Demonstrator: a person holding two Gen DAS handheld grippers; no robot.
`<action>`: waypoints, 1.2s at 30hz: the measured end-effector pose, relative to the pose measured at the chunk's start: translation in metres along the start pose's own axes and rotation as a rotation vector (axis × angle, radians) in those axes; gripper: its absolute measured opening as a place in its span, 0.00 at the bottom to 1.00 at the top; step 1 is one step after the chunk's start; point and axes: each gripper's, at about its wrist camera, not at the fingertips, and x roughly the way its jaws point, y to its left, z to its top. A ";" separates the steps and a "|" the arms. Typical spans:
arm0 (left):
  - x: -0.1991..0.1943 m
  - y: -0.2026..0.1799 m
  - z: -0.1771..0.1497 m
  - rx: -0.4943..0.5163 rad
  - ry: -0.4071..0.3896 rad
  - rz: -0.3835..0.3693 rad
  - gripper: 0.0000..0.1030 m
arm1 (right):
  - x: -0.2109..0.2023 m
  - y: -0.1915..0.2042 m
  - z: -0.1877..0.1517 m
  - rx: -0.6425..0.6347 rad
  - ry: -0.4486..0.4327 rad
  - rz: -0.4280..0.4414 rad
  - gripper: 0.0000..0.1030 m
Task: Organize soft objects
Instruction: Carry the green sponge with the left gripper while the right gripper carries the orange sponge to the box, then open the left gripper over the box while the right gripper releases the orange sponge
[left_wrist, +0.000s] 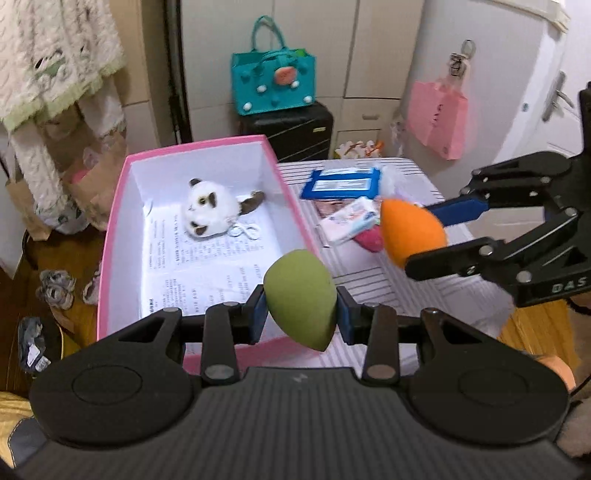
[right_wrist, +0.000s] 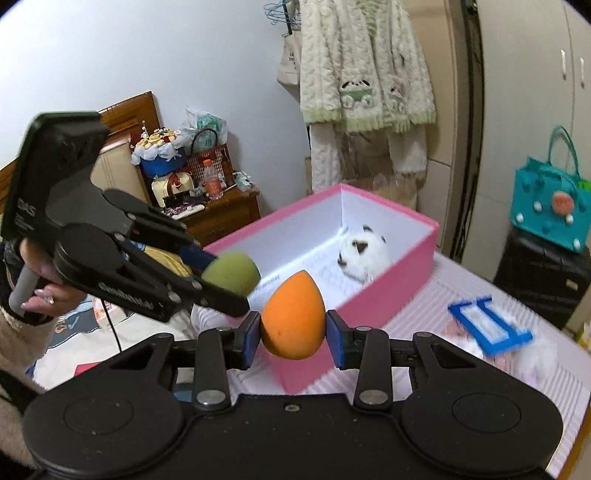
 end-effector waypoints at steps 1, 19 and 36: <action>0.006 0.006 0.002 -0.008 0.007 0.008 0.36 | 0.006 -0.002 0.005 -0.007 -0.001 0.001 0.42; 0.124 0.096 0.064 -0.001 0.101 0.180 0.37 | 0.172 -0.067 0.095 0.047 0.129 -0.002 0.42; 0.170 0.121 0.075 -0.071 0.165 0.153 0.38 | 0.279 -0.104 0.126 0.221 0.254 0.073 0.57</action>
